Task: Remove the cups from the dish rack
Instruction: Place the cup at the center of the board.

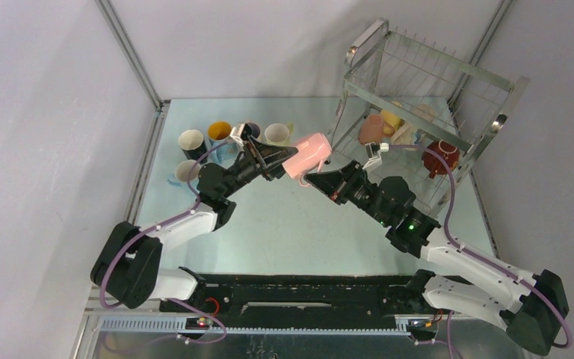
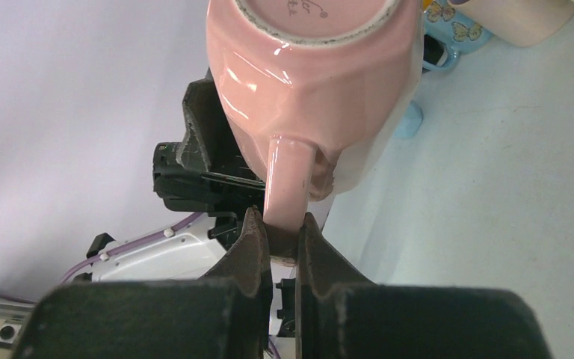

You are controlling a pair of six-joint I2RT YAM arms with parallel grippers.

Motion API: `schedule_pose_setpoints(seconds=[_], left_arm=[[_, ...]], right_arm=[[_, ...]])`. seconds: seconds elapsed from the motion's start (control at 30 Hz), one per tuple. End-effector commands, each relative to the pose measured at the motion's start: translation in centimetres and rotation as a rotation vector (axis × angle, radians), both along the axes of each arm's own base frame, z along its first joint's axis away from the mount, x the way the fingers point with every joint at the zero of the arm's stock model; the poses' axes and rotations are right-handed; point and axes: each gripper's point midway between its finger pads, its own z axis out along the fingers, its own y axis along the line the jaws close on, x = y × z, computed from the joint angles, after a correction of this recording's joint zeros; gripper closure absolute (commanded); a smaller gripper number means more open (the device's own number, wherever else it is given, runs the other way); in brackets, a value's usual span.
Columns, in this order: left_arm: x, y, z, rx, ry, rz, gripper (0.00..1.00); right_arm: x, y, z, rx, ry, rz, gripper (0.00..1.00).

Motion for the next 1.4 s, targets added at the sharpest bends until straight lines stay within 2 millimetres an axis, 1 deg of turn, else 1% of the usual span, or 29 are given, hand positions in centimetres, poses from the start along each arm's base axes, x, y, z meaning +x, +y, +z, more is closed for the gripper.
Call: schedule_pose_setpoints(seconds=[0.0, 0.17, 0.23, 0.4, 0.53, 0.57, 0.6, 0.67, 0.73, 0.8, 0.87, 0.97, 1.0, 1.1, 1.17, 1.23, 1.37], left_arm=[[-1.9, 1.0, 5.5, -0.112, -0.154, -0.009, 0.68], [-2.3, 1.2, 6.7, -0.132, -0.193, -0.005, 0.71], [-2.4, 1.3, 6.9, -0.136, -0.199, -0.004, 0.77], [-2.6, 1.2, 7.2, -0.135, -0.216, -0.002, 0.99], [-2.7, 1.0, 7.2, -0.11, -0.236, 0.005, 1.0], [-2.7, 0.9, 7.0, -0.091, -0.242, 0.009, 1.0], [-2.6, 0.8, 6.8, -0.067, -0.254, 0.019, 1.0], [-2.5, 0.5, 6.5, -0.014, -0.271, 0.034, 1.0], [-2.5, 0.3, 6.3, 0.035, -0.291, 0.047, 1.0], [-2.5, 0.2, 6.4, 0.088, -0.316, 0.063, 1.0], [-2.3, 0.2, 5.9, 0.15, -0.328, 0.083, 1.0], [-1.7, 0.5, 4.8, 0.263, -0.339, 0.119, 1.0], [-1.3, 0.5, 3.5, 0.33, -0.308, 0.125, 1.0], [-0.5, 1.5, 0.9, 0.528, -0.302, 0.172, 1.0], [0.0, 2.4, -0.6, 0.655, -0.313, 0.211, 1.0], [0.5, 3.7, -2.4, 0.776, -0.296, 0.248, 1.0], [1.8, 6.8, -6.3, 1.031, -0.253, 0.311, 1.0]], right_arm=[[-0.5, -0.5, 2.8, 0.069, -0.086, 0.012, 1.0], [-0.8, -0.7, 2.5, 0.078, -0.089, 0.014, 1.0], [-0.9, -0.8, 2.5, 0.078, -0.091, 0.015, 1.0], [-1.1, -0.8, 2.5, 0.07, -0.094, 0.016, 1.0], [-1.2, -0.8, 2.2, 0.056, -0.098, 0.015, 0.99], [-1.2, -0.8, 2.2, 0.052, -0.1, 0.017, 0.91], [-1.3, -0.8, 2.1, 0.049, -0.101, 0.019, 0.81], [-1.4, -0.7, 2.0, 0.036, -0.107, 0.026, 0.54], [-1.5, -0.9, 1.6, 0.016, -0.101, 0.026, 0.36], [-1.5, -1.3, 1.1, -0.008, -0.095, 0.01, 0.24], [-1.5, -1.8, 0.7, -0.035, -0.089, -0.011, 0.18], [-1.4, -3.0, -0.3, -0.093, -0.079, -0.065, 0.13], [-1.4, -3.4, -0.7, -0.113, -0.073, -0.082, 0.12], [-1.4, -4.6, -1.6, -0.166, -0.064, -0.123, 0.09], [-1.5, -5.3, -1.8, -0.189, -0.071, -0.143, 0.05], [-1.6, -6.1, -2.6, -0.239, -0.058, -0.161, 0.04], [-1.6, -7.4, -3.1, -0.308, -0.064, -0.193, 0.03]])
